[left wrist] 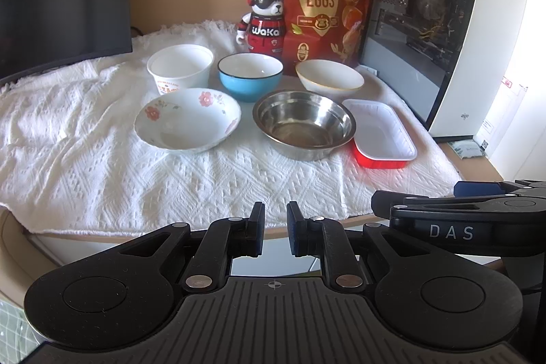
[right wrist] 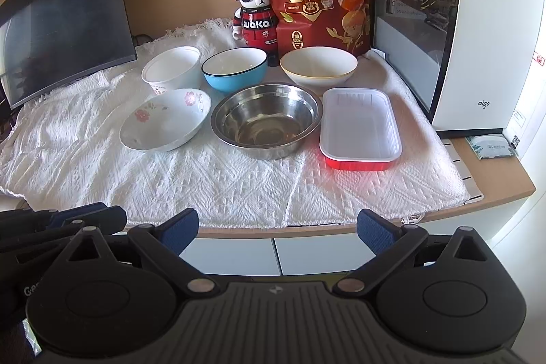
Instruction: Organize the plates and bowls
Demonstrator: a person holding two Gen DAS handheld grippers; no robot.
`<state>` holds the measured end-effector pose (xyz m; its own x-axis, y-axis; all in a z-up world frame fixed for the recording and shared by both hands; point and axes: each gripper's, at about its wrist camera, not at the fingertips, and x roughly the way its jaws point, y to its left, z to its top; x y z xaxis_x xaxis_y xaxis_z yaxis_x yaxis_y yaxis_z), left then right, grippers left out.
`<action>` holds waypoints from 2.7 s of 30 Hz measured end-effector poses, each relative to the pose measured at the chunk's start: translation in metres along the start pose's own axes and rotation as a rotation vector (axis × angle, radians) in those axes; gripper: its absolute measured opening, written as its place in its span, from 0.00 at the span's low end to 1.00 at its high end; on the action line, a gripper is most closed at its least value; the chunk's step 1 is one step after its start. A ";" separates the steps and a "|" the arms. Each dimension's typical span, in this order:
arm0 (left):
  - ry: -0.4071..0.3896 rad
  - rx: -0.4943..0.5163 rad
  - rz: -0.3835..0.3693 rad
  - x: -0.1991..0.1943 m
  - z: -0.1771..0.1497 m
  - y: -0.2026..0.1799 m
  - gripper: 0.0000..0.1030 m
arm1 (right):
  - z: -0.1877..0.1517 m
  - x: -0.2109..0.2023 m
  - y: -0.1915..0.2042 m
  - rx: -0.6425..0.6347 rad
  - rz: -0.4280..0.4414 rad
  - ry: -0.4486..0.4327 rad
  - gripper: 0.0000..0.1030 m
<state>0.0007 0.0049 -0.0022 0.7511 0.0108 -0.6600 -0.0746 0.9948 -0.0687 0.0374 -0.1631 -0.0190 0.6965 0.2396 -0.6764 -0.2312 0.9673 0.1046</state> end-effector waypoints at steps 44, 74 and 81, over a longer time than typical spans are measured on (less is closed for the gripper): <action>0.006 -0.002 -0.003 0.005 0.000 0.003 0.17 | 0.005 0.005 -0.001 0.003 0.011 0.016 0.97; 0.019 -0.099 -0.017 0.040 0.054 0.018 0.17 | 0.042 0.028 -0.018 0.034 0.000 -0.032 0.97; 0.098 -0.050 0.054 0.070 0.065 0.029 0.17 | 0.056 0.051 -0.013 0.037 0.005 -0.010 0.97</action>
<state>0.0935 0.0407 -0.0014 0.6779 0.0519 -0.7333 -0.1480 0.9867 -0.0670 0.1136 -0.1583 -0.0142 0.7025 0.2449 -0.6682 -0.2095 0.9685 0.1348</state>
